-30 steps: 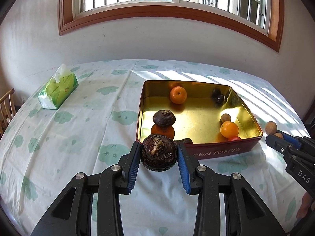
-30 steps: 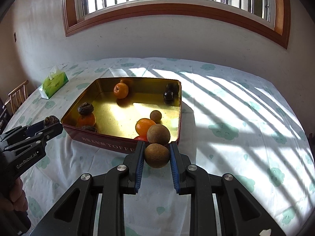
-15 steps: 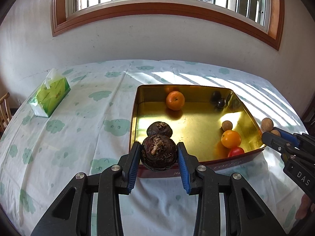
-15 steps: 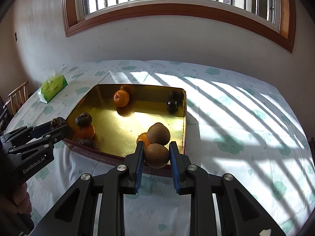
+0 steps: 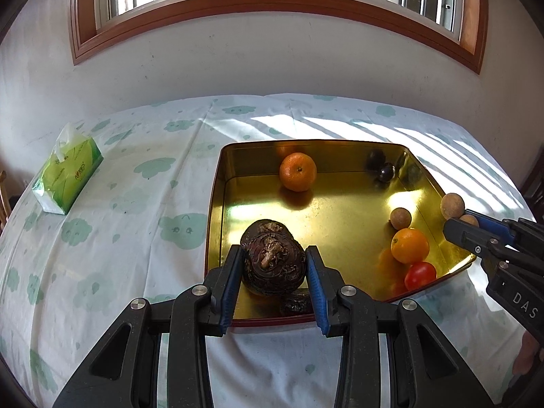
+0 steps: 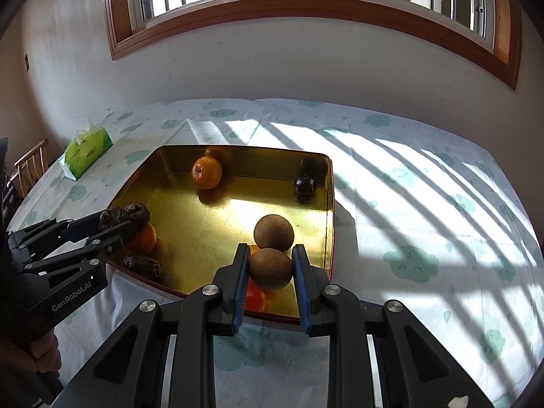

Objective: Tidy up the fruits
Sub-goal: 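Lower both held fruits into the tin and open both tools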

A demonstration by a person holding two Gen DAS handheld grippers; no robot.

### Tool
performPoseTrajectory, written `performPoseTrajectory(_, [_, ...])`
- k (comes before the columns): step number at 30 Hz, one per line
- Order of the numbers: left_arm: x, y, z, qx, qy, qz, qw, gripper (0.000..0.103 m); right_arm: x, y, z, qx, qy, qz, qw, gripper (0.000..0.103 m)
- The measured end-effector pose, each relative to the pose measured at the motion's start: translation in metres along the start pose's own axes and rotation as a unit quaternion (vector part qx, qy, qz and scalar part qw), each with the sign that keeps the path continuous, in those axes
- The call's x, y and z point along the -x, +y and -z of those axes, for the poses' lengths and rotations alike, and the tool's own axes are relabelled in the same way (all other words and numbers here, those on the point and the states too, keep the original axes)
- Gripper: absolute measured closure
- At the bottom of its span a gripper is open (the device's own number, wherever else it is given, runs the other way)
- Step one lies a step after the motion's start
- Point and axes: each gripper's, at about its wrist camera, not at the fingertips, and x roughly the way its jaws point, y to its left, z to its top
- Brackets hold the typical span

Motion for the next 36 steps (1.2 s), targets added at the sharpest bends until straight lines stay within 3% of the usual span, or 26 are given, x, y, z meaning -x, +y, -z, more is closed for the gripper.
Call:
performPoseTrajectory(16, [-0.031, -0.006, -0.013, 0.000, 0.014, -0.001, 0.9999, 0.065, -0.033, -0.002, -0.008, -0.002, 0.021, -0.002, 1.000, 0.081])
performPoseTrajectory(36, [-0.032, -0.007, -0.012, -0.003, 0.010, -0.012, 0.9999, 0.065, -0.046, 0.000, -0.010, -0.004, 0.029, 0.001, 1.000, 0.079])
